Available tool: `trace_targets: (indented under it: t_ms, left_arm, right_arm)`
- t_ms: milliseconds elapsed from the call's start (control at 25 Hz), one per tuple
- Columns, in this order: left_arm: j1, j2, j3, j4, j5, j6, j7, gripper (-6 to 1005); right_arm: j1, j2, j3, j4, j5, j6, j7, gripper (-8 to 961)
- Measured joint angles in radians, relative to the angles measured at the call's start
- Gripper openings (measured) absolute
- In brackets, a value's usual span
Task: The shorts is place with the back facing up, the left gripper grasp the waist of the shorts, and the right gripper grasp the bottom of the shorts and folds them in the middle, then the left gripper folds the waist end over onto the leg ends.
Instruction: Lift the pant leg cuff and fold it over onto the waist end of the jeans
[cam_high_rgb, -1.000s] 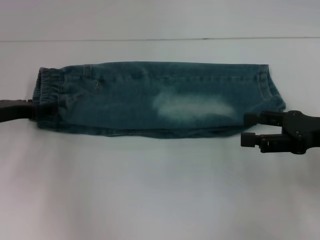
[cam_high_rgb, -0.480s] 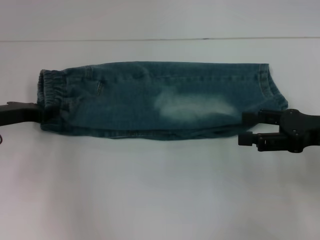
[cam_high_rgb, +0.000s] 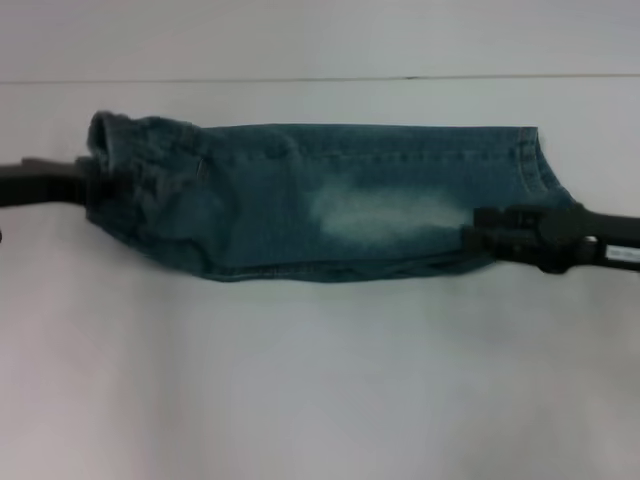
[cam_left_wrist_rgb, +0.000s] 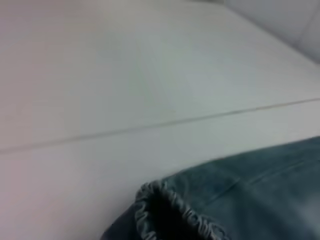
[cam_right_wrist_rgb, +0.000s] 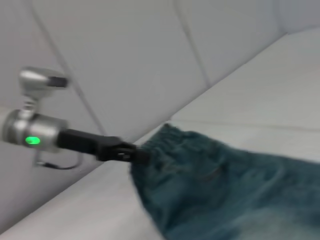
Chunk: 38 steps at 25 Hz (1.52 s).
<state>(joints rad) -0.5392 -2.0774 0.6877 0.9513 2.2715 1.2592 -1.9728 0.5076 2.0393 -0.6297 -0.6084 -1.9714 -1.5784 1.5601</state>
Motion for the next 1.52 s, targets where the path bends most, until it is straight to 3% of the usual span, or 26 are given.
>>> trace_targets:
  t_ms: [120,200,520,760,1200,1520]
  left_arm:
    - [-0.027,0.0,0.001,0.079,-0.001,0.075,-0.059,191]
    - [-0.059,0.002,0.0,0.116,-0.002,0.119,-0.102,184]
    - [-0.195,0.015,0.002,0.192,-0.002,0.228,-0.235,153]
    - [-0.271,0.022,0.0,0.202,-0.01,0.267,-0.286,124]
    - [-0.295,0.05,0.002,0.207,-0.104,0.291,-0.307,122]
    - [-0.288,0.05,0.005,0.209,-0.104,0.299,-0.307,121]
  right_arm:
    - [0.006,0.037,0.011,0.013,0.066,0.133,-0.062,690]
    - [0.011,0.05,0.009,0.055,0.148,0.22,-0.133,589]
    - [0.098,0.059,0.012,0.402,0.601,0.483,-0.665,195]
    - [0.205,0.067,0.016,0.573,0.736,0.557,-0.954,3]
    - [0.436,0.074,0.027,0.776,0.652,0.738,-1.129,8]
    - [0.522,0.082,0.156,0.891,0.481,0.755,-1.118,12]
